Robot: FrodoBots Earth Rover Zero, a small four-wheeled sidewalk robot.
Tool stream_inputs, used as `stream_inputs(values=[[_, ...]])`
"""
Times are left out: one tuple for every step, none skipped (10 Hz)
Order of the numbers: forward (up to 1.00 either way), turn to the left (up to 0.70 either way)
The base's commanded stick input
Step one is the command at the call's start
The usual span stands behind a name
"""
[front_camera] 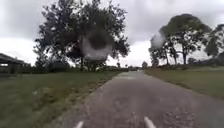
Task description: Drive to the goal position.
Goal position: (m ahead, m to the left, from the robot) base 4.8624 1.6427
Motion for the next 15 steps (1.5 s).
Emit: stream_inputs(values=[[0.7,-0.34],[0.7,-0.34],[0.7,-0.08],[0.7,0.0],[0.7,0.0],[0.7,0.0],[0.7,0.0],[0.7,0.0],[0.7,0.0],[0.7,0.0],[0.7,0.0],[0.7,0.0],[0.7,0.0],[0.7,0.0],[0.7,0.0]])
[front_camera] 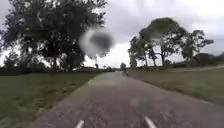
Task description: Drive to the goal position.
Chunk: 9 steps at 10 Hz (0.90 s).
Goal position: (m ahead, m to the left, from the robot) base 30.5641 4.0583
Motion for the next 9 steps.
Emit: stream_inputs(values=[[0.7,0.0],[0.7,0.0],[0.7,0.0],[0.7,0.0],[0.7,0.0],[0.7,0.0],[0.7,0.0],[0.7,0.0],[0.7,0.0]])
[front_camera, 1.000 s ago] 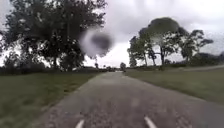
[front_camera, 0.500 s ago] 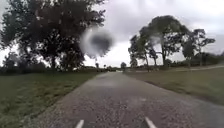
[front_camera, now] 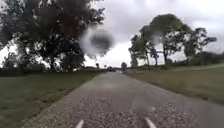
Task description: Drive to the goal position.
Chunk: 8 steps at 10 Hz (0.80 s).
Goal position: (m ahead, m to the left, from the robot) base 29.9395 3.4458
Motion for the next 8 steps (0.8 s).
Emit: stream_inputs(values=[[0.7,0.0],[0.7,0.0],[0.7,0.0],[0.7,0.0],[0.7,0.0],[0.7,0.0],[0.7,0.0],[0.7,0.0]])
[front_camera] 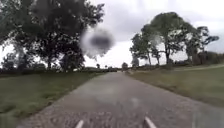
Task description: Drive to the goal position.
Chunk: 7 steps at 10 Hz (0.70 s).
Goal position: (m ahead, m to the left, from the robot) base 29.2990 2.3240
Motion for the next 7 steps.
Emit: stream_inputs(values=[[0.7,0.0],[0.7,0.0],[0.7,0.0],[0.7,0.0],[0.7,0.0],[0.7,0.0],[0.7,0.0]])
